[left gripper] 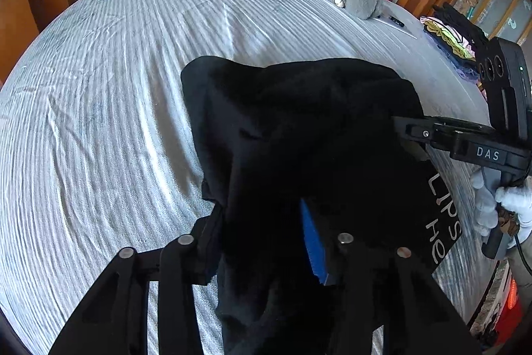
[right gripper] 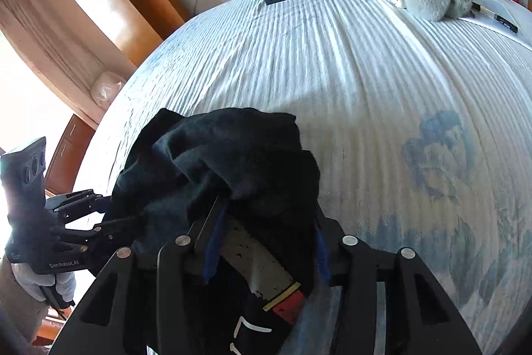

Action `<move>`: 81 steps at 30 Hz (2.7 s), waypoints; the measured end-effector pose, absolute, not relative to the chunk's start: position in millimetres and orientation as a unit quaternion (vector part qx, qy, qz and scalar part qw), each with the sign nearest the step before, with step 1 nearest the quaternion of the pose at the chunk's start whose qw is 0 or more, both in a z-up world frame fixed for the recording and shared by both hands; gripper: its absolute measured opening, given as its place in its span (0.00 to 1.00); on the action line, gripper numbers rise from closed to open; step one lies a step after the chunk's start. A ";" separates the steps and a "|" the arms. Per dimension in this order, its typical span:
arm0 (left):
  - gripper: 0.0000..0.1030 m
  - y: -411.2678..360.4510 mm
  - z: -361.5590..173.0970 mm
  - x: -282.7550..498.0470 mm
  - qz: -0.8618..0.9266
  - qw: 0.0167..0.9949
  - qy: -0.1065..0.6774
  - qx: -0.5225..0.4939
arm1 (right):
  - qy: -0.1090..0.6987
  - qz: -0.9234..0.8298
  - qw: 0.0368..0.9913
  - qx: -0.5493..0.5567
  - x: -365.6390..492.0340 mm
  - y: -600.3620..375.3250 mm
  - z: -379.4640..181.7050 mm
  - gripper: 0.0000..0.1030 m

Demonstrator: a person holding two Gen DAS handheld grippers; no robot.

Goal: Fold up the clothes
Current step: 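Lift the folded shirt with both grippers and carry it to the clothes stack, then lower the shirt onto the folded clothes stack and open both grippers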

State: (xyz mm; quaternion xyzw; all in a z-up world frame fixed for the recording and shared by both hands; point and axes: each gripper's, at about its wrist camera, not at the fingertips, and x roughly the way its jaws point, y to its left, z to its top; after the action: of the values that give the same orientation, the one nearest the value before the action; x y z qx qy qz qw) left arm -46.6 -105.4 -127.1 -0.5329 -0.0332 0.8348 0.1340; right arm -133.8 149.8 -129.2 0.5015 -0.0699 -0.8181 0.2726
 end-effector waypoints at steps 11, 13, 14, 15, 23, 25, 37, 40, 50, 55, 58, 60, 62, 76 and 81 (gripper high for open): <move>0.21 -109.4 -127.5 -43.7 0.846 0.129 -0.069 -0.512 | -0.012 -0.827 0.265 0.495 -128.3 121.6 -128.6 0.32; 0.19 -101.9 -116.1 -34.9 0.853 0.128 -0.055 -0.503 | 0.002 -0.832 0.265 0.486 -118.0 117.5 -119.7 0.24; 0.19 -97.3 -108.3 -29.7 0.858 0.131 -0.046 -0.494 | 0.000 -0.837 0.267 0.478 -112.5 119.5 -113.2 0.21; 0.19 -92.7 -100.5 -24.5 0.863 0.133 -0.037 -0.485 | -0.009 -0.840 0.270 0.470 -107.4 123.6 -105.9 0.20; 0.18 -45.3 -7.6 -12.9 0.899 0.180 0.009 -0.400 | -0.052 -0.888 0.241 0.388 -74.0 182.2 -22.7 0.17; 0.18 -24.2 7.8 -14.3 0.903 0.190 0.023 -0.386 | -0.060 -0.900 0.225 0.369 -69.2 202.7 -2.1 0.17; 0.18 147.5 20.0 -36.6 0.887 0.251 0.061 -0.382 | -0.079 -0.923 0.141 0.350 -61.0 358.9 20.7 0.17; 0.18 198.6 16.0 -41.1 0.883 0.255 0.051 -0.391 | -0.082 -0.921 0.138 0.354 -64.6 409.4 19.0 0.17; 0.18 373.3 48.7 -84.4 0.880 0.299 0.030 -0.369 | -0.057 -0.931 0.115 0.342 -93.6 576.5 59.7 0.17; 0.18 454.4 79.5 -125.4 0.881 0.329 0.025 -0.339 | -0.040 -0.945 0.075 0.317 -115.5 649.1 100.4 0.17; 0.18 504.8 96.9 -159.1 0.881 0.331 0.020 -0.336 | -0.031 -0.948 0.076 0.309 -152.5 695.9 125.8 0.17; 0.18 540.0 108.7 -182.8 0.887 0.323 0.019 -0.331 | -0.022 -0.948 0.083 0.305 -185.5 728.2 141.7 0.17; 0.18 572.3 118.9 -208.2 0.894 0.309 0.014 -0.324 | -0.009 -0.947 0.101 0.305 -222.7 759.0 154.5 0.17; 0.22 666.0 21.4 -357.5 0.903 0.107 0.042 -0.413 | -0.022 -0.910 0.152 0.384 -433.6 885.1 45.1 0.42; 0.22 671.0 30.3 -342.7 0.912 0.086 0.073 -0.395 | -0.071 -0.915 0.153 0.367 -431.0 902.4 38.2 0.73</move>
State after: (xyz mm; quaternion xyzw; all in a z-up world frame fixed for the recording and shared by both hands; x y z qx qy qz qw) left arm -342.7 671.0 30.3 -0.3949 0.0726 0.9118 0.0856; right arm -431.0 902.4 38.2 0.3670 -0.0711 -0.9147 0.1533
